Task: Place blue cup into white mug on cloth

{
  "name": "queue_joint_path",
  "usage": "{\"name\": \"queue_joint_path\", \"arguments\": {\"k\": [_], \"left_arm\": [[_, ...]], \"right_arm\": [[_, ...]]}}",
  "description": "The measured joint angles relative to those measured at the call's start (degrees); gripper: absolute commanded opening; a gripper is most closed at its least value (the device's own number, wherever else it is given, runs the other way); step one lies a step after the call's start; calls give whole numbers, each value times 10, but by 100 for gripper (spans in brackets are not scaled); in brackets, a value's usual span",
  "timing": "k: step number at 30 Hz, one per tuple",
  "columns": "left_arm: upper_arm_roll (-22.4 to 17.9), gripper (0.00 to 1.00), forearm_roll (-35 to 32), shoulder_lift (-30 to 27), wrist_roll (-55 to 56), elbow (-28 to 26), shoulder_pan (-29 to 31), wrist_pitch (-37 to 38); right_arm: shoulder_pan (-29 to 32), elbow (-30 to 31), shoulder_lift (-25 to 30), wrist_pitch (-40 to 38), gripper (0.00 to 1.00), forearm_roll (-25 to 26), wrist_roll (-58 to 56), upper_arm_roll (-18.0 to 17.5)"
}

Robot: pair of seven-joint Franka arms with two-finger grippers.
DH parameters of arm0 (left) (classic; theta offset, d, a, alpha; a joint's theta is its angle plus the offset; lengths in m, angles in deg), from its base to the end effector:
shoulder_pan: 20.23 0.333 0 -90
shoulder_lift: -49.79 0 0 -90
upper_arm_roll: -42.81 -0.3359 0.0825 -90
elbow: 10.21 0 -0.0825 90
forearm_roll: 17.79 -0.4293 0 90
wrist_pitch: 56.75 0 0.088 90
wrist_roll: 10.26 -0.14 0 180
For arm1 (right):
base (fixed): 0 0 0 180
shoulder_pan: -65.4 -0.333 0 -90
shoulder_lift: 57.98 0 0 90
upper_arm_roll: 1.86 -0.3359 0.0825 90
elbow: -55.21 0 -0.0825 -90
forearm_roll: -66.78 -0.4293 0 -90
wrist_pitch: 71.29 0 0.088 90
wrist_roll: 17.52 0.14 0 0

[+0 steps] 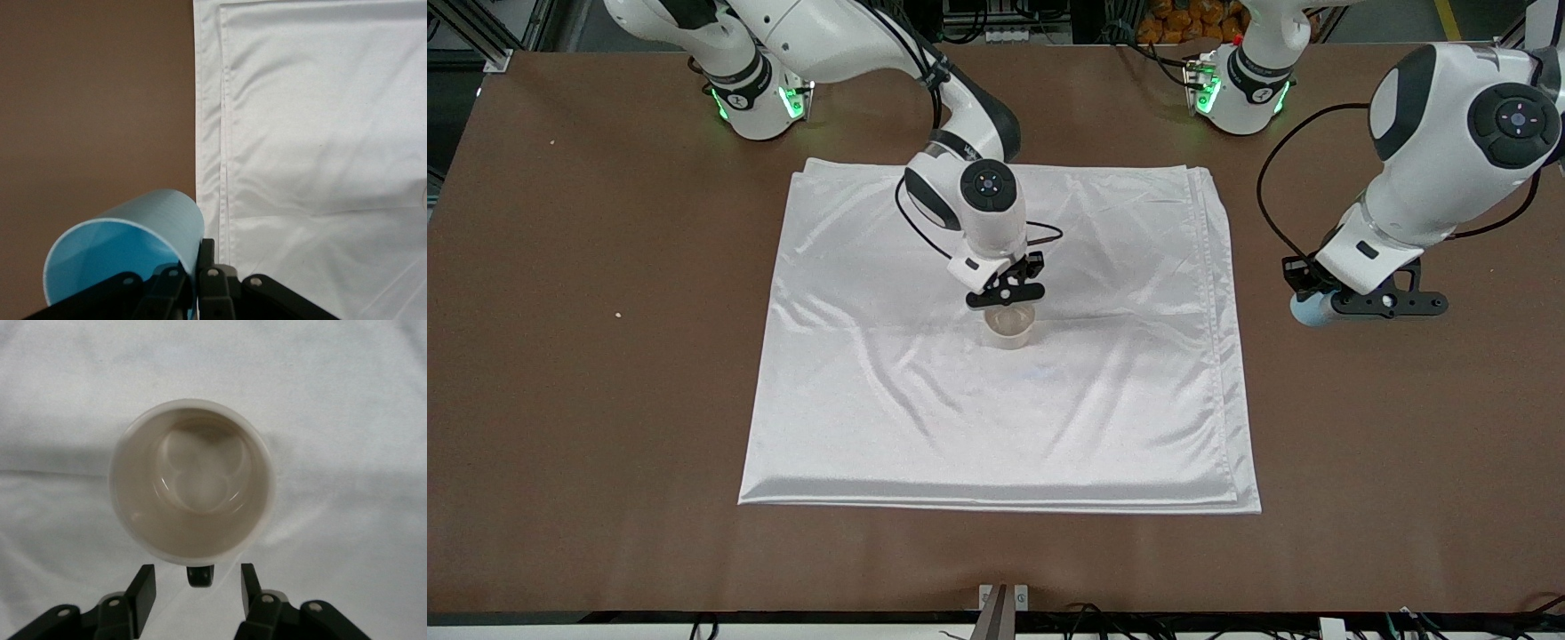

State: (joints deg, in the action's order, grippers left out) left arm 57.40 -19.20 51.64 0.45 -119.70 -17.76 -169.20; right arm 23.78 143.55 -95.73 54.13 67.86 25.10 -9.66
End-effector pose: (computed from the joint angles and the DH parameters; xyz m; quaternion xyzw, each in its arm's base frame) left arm 0.6008 -0.1256 0.4491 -0.9998 0.0168 -0.0115 0.0052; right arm 0.5001 0.5633 0.2245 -0.9981 -0.0508 0.0264 0.0215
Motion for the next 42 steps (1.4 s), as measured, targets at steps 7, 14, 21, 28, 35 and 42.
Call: {"name": "queue_joint_path", "arguments": {"k": [7, 14, 21, 28, 35, 42], "left_arm": [[35, 0, 0, 3, 42, 0, -1, 0], [80, 0, 0, 15, 97, 2, -4, -1], [113, 0, -10, 43, 169, 15, -31, -1], [116, 0, -26, 93, 273, 53, -101, -2], [117, 0, -43, 153, 362, 104, -167, -3], [116, 0, -60, 202, 414, 144, -205, -3]], "right_arm": [[19, -40, 40, -104, 100, 0, 6, 4], [49, -59, 113, -189, 100, 0, 6, 4], [90, -60, 168, -233, 100, 0, 4, 4], [133, -60, 207, -264, 100, 4, -40, 5], [198, -60, 242, -301, 100, 4, -148, 6], [271, -60, 269, -350, 100, 4, -250, 7]]}}
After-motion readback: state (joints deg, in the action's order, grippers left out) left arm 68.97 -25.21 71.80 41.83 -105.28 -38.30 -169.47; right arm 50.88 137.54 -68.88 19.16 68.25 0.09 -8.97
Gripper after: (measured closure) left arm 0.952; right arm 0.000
